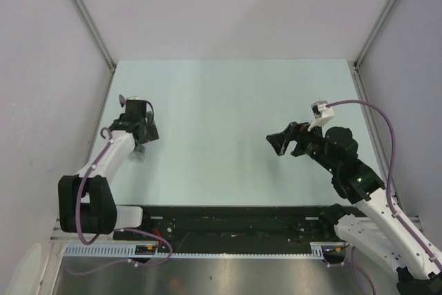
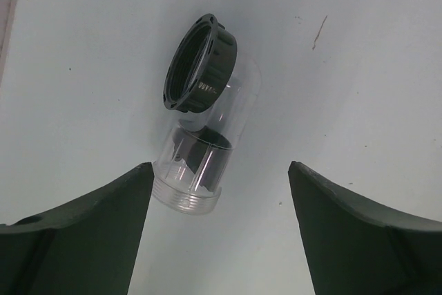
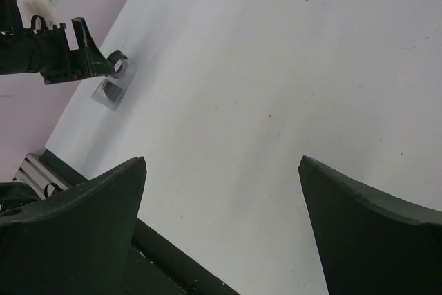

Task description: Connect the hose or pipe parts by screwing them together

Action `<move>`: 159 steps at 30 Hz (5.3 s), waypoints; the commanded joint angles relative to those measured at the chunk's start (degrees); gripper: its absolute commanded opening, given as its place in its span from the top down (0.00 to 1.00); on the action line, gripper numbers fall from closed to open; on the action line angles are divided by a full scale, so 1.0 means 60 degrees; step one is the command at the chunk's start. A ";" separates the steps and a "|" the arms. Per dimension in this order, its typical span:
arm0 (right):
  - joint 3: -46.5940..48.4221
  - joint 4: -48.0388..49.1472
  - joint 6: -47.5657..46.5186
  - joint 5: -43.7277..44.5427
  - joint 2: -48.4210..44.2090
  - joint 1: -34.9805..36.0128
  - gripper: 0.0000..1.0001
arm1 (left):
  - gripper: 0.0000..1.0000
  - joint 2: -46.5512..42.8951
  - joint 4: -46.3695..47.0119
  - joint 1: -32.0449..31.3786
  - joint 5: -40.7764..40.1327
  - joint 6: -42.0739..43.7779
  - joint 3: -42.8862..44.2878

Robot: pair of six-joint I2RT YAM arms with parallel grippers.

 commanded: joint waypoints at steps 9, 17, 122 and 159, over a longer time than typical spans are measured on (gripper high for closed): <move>-0.0027 0.0009 0.0221 -0.0049 -0.0280 -0.0025 0.03 | 0.31 0.0943 -0.0340 0.0043 0.1034 -0.0800 0.0353; -0.0041 -0.0021 0.0265 0.0024 -0.0777 -0.0040 0.03 | 0.32 0.1030 -0.0354 -0.0030 0.1914 -0.0625 0.0103; -0.2048 0.0932 0.0998 0.1429 0.0057 0.2069 0.08 | 0.25 0.1307 -0.0339 -0.5142 0.2558 -0.0773 0.2386; -0.2033 0.0301 0.0763 0.1972 -0.0822 0.2026 0.08 | 0.41 0.4634 -0.0442 -0.5831 0.3188 -0.0390 0.3195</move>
